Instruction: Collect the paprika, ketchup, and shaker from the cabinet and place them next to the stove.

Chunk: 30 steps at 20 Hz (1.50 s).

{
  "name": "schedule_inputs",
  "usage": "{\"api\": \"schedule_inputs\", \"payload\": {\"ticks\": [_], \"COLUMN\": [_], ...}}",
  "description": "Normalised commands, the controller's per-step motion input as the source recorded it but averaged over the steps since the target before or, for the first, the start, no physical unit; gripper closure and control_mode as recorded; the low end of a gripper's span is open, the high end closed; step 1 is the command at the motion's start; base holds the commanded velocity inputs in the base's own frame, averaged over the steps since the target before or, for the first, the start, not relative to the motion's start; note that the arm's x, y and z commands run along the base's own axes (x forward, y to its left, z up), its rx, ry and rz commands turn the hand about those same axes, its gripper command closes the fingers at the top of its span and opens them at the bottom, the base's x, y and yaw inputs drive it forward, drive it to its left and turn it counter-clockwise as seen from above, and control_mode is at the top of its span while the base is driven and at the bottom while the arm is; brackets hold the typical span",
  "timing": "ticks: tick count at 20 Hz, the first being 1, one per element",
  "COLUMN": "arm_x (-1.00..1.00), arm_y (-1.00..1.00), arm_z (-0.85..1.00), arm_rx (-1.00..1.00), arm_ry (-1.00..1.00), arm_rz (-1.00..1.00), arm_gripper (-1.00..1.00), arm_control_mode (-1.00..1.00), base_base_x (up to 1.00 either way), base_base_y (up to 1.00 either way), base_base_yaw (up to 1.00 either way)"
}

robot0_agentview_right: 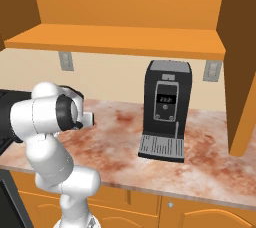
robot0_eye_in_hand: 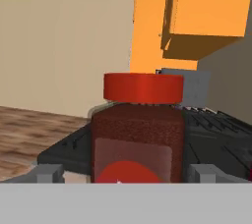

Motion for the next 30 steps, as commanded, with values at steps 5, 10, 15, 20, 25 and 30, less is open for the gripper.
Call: {"api": "schedule_inputs", "payload": {"ticks": [5, 10, 15, 20, 25, 30], "arm_x": [0.37, -0.17, -0.66, -0.86, -0.52, -0.48], "arm_y": [-0.12, -0.35, -0.43, -0.35, -0.49, -0.43], "arm_z": [0.12, 0.13, 0.15, 0.41, 0.80, 0.98], "arm_rx": [0.02, 0.01, 0.02, 0.02, 0.02, 0.01], "arm_ry": [0.07, -0.01, -0.08, -0.12, -0.06, -0.09], "arm_rz": [0.00, 0.00, 0.00, 0.00, 0.00, 0.00], "arm_gripper": [-1.00, -1.00, -1.00, -1.00, -1.00, -1.00], "arm_control_mode": [-1.00, -1.00, -1.00, -1.00, -1.00, -1.00], "base_base_x": [0.00, 0.00, 0.00, 0.00, 0.00, 0.00], "base_base_y": [0.00, 0.00, 0.00, 0.00, 0.00, 0.00], "base_base_yaw": [0.00, 0.00, 0.00, 0.00, 0.00, 0.00]}}
